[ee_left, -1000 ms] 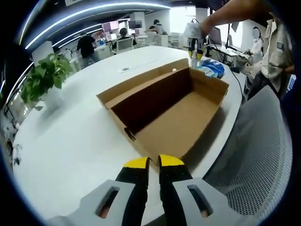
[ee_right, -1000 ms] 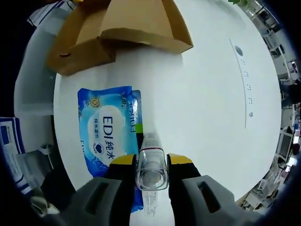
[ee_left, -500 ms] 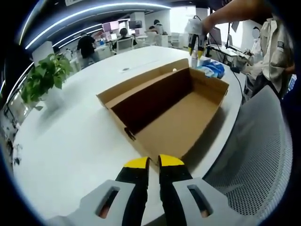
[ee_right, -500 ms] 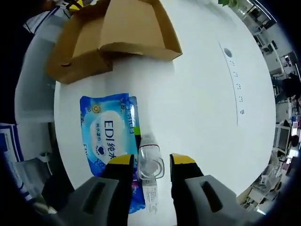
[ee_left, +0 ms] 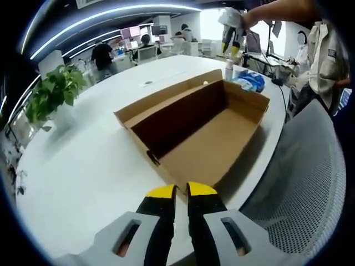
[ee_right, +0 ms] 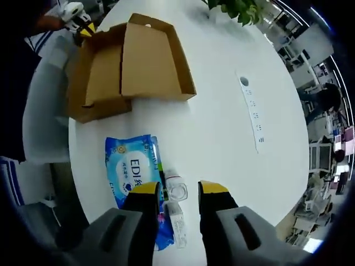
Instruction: Operate the shoe box by opening the lid, removing the specified soft item, and placing it in the target area until the item is outside and the box remains undamaged.
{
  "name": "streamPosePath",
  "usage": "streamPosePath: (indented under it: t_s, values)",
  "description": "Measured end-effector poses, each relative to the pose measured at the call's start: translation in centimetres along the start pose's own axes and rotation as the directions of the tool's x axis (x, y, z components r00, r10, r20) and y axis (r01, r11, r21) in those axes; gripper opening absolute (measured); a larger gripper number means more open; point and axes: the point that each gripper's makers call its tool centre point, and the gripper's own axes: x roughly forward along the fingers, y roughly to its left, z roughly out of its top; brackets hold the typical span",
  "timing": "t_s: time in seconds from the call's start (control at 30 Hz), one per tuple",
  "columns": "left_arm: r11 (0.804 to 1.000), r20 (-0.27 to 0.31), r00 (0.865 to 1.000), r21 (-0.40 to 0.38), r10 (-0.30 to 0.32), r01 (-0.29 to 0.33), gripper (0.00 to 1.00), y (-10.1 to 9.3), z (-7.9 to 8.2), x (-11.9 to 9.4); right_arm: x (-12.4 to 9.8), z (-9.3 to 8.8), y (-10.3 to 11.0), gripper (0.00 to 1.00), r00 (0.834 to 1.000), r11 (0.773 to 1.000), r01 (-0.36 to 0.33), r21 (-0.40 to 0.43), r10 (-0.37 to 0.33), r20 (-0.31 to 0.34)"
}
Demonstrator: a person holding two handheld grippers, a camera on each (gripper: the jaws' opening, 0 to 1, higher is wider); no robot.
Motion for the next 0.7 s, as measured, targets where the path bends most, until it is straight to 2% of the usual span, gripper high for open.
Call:
streamPosePath:
  t_s: [0.17, 0.27, 0.47, 0.6, 0.7]
  values:
    - [1.0, 0.005, 1.0, 0.008, -0.004, 0.003, 0.04, -0.1, -0.1, -0.1, -1.0, 0.5, 1.4, 0.2, 0.999, 0.999, 0.035, 0.029, -0.036, 0.026]
    - [1.0, 0.01, 1.0, 0.008, -0.005, 0.005, 0.04, -0.1, -0.1, 0.0, -1.3, 0.9, 2.9, 0.17, 0.997, 0.997, 0.041, 0.059, -0.044, 0.062]
    - [1.0, 0.016, 1.0, 0.007, 0.002, -0.002, 0.04, -0.1, 0.0, 0.0, -0.8, 1.3, 4.9, 0.12, 0.99, 0.988, 0.07, 0.14, -0.086, 0.111]
    - [1.0, 0.02, 1.0, -0.003, 0.016, -0.016, 0.04, 0.0, 0.0, 0.0, -0.1, 2.5, 7.0, 0.07, 0.978, 0.97, 0.076, 0.23, -0.117, 0.172]
    - [1.0, 0.02, 0.999, 0.002, 0.025, -0.025, 0.04, 0.0, 0.0, 0.0, 0.6, 3.2, 8.7, 0.05, 0.973, 0.966, 0.087, 0.245, -0.135, 0.189]
